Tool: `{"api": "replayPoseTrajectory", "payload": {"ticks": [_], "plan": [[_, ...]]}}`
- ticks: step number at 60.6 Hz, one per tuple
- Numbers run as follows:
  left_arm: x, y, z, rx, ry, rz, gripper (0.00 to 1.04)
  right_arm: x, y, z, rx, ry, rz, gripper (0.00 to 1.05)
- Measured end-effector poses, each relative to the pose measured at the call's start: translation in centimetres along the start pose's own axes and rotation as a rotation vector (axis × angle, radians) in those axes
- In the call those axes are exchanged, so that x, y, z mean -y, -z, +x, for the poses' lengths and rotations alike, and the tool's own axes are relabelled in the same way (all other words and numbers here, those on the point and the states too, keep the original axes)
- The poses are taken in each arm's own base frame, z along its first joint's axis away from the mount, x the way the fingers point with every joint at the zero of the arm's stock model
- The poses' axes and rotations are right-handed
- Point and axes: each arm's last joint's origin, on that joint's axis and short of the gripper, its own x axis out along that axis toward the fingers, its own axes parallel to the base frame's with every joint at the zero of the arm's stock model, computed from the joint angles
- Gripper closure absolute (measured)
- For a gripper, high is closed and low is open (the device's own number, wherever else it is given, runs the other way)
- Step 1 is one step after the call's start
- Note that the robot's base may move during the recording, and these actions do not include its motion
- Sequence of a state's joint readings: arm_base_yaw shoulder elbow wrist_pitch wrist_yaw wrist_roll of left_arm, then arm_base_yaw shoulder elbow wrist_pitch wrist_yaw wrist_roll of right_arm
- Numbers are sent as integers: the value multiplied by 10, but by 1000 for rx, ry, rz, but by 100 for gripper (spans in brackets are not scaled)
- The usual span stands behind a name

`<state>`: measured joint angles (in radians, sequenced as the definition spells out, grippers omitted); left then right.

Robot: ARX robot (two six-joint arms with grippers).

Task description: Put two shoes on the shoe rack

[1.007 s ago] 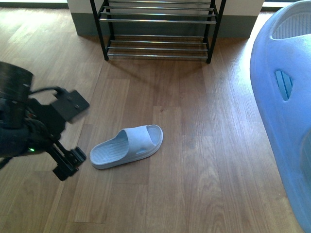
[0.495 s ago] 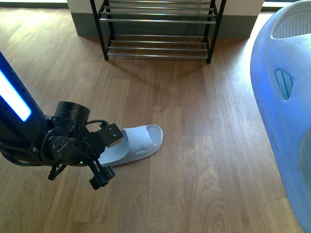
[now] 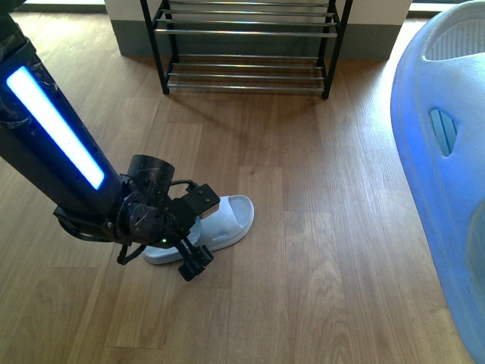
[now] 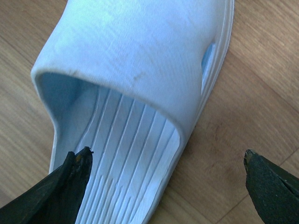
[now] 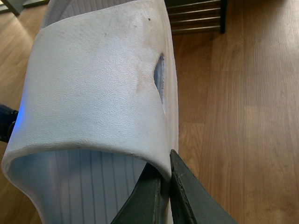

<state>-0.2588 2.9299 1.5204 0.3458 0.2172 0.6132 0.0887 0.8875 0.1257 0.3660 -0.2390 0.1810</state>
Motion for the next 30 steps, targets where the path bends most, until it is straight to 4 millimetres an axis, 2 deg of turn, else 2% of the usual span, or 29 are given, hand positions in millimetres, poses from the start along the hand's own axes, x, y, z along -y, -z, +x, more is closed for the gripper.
{"api": "replayPoseTrajectory", "payload": {"ticks": [21, 30], "plan": [[17, -8, 22, 10, 85, -29, 10, 0, 0, 0, 0, 0, 0, 103], [23, -11, 30, 13, 87, -37, 33, 0, 0, 0, 0, 0, 0, 103]]}}
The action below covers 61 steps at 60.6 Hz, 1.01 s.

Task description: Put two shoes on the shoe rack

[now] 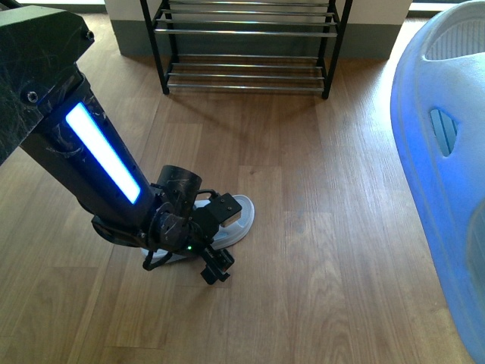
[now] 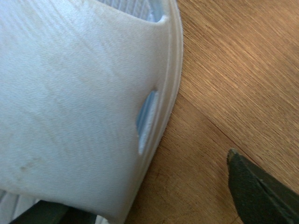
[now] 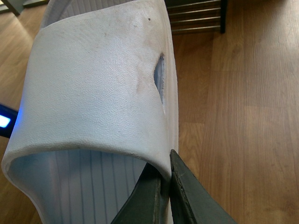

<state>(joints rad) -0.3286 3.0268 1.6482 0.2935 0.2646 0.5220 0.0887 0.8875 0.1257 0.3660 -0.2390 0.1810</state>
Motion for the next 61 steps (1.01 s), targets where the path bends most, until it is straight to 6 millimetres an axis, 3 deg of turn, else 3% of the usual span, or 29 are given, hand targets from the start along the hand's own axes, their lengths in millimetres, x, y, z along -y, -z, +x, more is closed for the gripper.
{"api": "replayPoseTrajectory", "payload": {"ticks": [28, 37, 50, 57, 61], "plan": [[0, 0, -2, 20, -63, -80, 101, 0, 0, 0, 0, 0, 0, 103], [-1, -3, -16, 48, -131, -133, 103, 0, 0, 0, 0, 0, 0, 103], [-13, -26, -68, 133, -305, -199, 103, 0, 0, 0, 0, 0, 0, 103], [-20, -46, -136, 247, -464, -276, 103, 0, 0, 0, 0, 0, 0, 103], [-19, -48, -166, 248, -527, -310, 103, 0, 0, 0, 0, 0, 0, 103]]}}
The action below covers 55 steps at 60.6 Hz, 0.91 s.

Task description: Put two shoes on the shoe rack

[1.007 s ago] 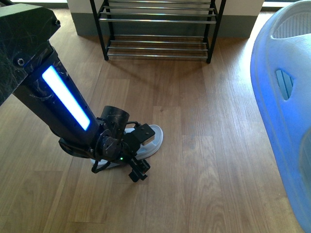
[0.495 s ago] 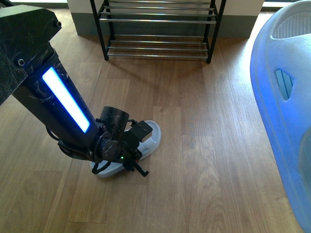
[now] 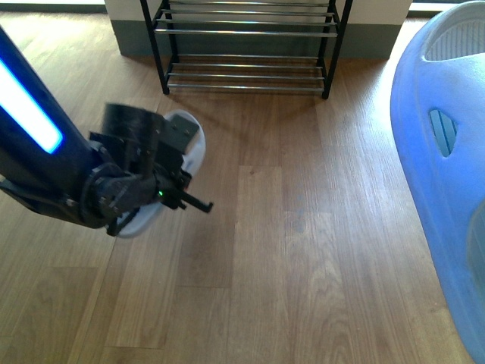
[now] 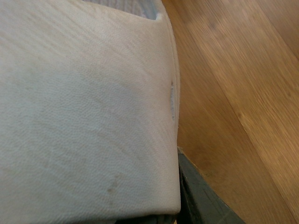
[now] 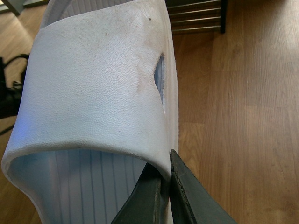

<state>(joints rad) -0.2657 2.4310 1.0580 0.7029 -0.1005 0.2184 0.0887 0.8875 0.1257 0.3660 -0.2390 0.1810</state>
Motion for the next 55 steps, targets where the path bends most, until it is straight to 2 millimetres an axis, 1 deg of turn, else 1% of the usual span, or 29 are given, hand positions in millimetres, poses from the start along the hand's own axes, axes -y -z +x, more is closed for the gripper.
{"api": "replayPoseTrajectory", "payload": {"ticks": [2, 6, 11, 12, 15, 16, 17, 20, 22, 30, 35, 38, 55], "plan": [[-4, -3, -9, 0, -23, -3, 103, 0, 0, 0, 0, 0, 0, 103], [-18, -8, -49, -2, -115, -21, 103, 0, 0, 0, 0, 0, 0, 103], [-31, -14, -102, 29, -185, -67, 103, 0, 0, 0, 0, 0, 0, 103], [-34, -16, -119, 43, -209, -80, 103, 0, 0, 0, 0, 0, 0, 103], [-39, -19, -152, 63, -256, -102, 103, 0, 0, 0, 0, 0, 0, 103], [-39, -19, -157, 65, -263, -105, 103, 0, 0, 0, 0, 0, 0, 103], [-40, -19, -167, 73, -279, -110, 103, 0, 0, 0, 0, 0, 0, 103], [-41, -19, -182, 84, -297, -121, 103, 0, 0, 0, 0, 0, 0, 103], [-43, -17, -201, 96, -320, -139, 103, 0, 0, 0, 0, 0, 0, 103], [-43, -8, -242, 118, -367, -163, 103, 0, 0, 0, 0, 0, 0, 103], [-42, -8, -256, 158, -368, -179, 103, 0, 0, 0, 0, 0, 0, 103], [-43, -11, -260, 180, -368, -184, 103, 0, 0, 0, 0, 0, 0, 103], [-43, -11, -261, 183, -368, -186, 103, 0, 0, 0, 0, 0, 0, 103]]}}
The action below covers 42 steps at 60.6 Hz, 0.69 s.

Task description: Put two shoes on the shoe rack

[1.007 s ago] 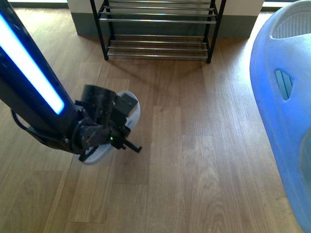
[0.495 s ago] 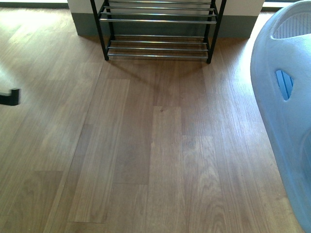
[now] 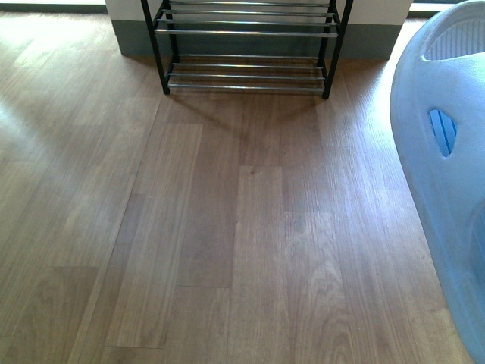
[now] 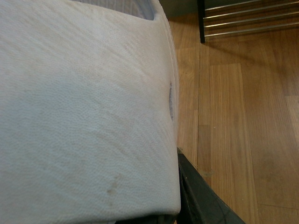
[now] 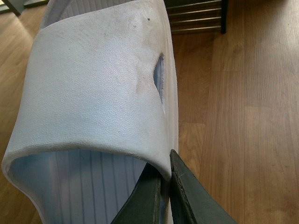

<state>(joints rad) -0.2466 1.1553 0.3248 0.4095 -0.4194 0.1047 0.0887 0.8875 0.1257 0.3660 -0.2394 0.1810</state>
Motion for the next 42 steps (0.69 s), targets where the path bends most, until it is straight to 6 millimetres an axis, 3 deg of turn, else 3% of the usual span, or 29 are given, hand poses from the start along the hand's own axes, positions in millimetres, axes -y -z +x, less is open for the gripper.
{"api": "replayPoseTrajectory", "payload": {"ticks": [42], "plan": [[0, 0, 0, 0, 2, -2, 103, 0, 0, 0, 0, 3, 0, 103]]}}
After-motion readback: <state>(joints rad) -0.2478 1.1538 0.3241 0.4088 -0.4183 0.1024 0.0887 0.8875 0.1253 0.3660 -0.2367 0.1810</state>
